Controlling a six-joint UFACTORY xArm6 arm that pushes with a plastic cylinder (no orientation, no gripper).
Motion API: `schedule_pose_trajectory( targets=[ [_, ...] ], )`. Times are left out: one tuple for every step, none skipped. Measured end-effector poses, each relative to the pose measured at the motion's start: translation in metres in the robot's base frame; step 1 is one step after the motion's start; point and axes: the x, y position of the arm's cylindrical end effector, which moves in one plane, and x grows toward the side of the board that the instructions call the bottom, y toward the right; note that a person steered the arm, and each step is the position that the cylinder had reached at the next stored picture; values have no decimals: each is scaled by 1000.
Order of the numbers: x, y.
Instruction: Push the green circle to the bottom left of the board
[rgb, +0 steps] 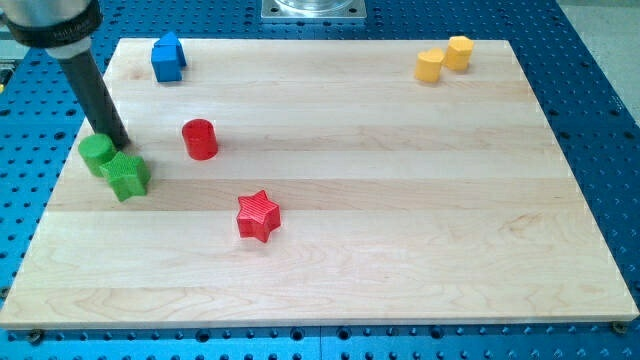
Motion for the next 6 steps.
schedule_pose_trajectory(
  targets=[
    [37, 11],
    [80, 11],
    [100, 12],
    [53, -10],
    [75, -31],
    [123, -4]
  ],
)
